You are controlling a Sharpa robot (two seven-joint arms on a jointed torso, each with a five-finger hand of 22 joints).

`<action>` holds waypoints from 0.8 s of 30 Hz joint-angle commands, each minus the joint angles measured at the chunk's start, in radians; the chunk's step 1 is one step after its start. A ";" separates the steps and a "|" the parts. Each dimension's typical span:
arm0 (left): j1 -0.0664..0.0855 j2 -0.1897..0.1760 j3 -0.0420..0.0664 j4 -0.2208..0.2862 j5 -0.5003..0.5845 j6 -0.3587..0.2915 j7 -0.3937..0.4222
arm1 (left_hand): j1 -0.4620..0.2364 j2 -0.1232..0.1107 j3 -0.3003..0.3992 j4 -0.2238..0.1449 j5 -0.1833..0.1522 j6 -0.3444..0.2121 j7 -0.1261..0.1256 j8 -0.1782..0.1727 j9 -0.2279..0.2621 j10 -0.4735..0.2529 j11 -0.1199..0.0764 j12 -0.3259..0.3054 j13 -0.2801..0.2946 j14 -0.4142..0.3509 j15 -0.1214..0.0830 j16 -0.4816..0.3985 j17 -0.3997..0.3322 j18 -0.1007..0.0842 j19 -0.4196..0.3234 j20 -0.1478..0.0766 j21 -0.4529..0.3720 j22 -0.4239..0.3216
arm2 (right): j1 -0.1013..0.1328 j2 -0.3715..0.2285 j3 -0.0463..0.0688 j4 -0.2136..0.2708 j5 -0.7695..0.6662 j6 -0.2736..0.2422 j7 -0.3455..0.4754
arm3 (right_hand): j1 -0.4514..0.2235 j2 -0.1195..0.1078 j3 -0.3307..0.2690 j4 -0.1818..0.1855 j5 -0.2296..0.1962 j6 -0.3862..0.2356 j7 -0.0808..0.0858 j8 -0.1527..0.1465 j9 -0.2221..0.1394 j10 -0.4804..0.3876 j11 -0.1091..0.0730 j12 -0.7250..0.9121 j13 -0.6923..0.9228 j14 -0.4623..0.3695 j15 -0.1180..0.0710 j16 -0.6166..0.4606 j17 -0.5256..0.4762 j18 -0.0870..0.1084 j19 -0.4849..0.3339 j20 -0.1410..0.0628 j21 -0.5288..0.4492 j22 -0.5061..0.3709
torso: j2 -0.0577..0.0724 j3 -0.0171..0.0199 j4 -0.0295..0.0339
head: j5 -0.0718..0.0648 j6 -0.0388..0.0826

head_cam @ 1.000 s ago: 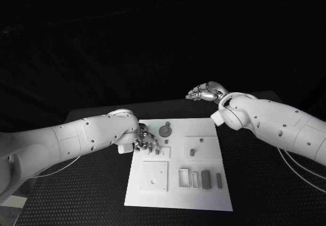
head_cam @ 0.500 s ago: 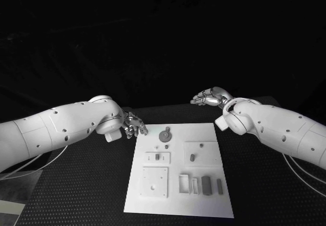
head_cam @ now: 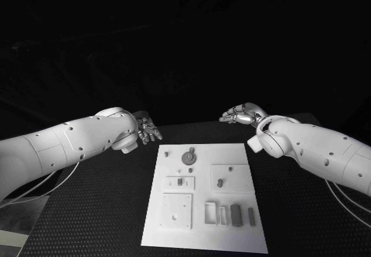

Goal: Assemble the parts on the task board

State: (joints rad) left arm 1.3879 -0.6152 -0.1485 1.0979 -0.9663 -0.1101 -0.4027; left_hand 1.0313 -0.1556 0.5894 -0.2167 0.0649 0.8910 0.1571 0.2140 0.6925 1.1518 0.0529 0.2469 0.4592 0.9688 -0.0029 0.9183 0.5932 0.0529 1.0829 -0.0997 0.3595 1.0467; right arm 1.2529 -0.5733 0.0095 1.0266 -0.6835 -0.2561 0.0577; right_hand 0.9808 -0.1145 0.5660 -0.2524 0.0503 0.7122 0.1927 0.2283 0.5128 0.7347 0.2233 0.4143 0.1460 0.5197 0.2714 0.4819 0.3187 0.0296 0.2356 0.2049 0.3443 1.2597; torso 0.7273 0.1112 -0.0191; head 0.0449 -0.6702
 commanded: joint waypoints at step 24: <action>-0.079 0.188 -0.011 -0.293 -0.156 0.218 -0.015 | -0.222 0.015 -0.154 0.286 -0.011 0.044 -0.016 0.047 -0.061 0.059 0.008 -0.032 -0.014 0.043 -0.026 0.017 0.076 0.021 0.045 -0.024 0.003 0.032 | -0.001 -0.007 0.001 0.006 -0.005 -0.001 0.022 | 0.005 0.010 -0.006 0.002 -0.002 -0.006 0.046 0.008 -0.002 -0.002 0.005 -0.003 -0.003 -0.005 0.001 -0.002 -0.001 -0.010 -0.004 -0.002 -0.004 0.003 | 0.004 0.0034 -0.0067 | -0.004 0.003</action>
State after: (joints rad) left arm 1.3099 -0.4335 -0.1604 0.8125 -1.1126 0.0377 -0.4141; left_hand 0.8078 -0.1487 0.4406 0.0693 0.0572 0.9304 0.1421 0.2556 0.6331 1.2063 0.0604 0.2158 0.4440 1.0098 -0.0235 0.9322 0.6664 0.0443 1.1246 -0.1196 0.3561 1.0765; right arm 1.2522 -0.5800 0.0096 1.0301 -0.6833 -0.2573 0.0668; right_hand 0.9849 -0.1105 0.5660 -0.2524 0.0502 0.7122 0.1927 0.2320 0.5120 0.7347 0.2233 0.4144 0.1440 0.5197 0.2713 0.4820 0.3187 0.0296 0.2356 0.2049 0.3443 1.2616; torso 0.7291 0.1135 -0.0229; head 0.0397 -0.6680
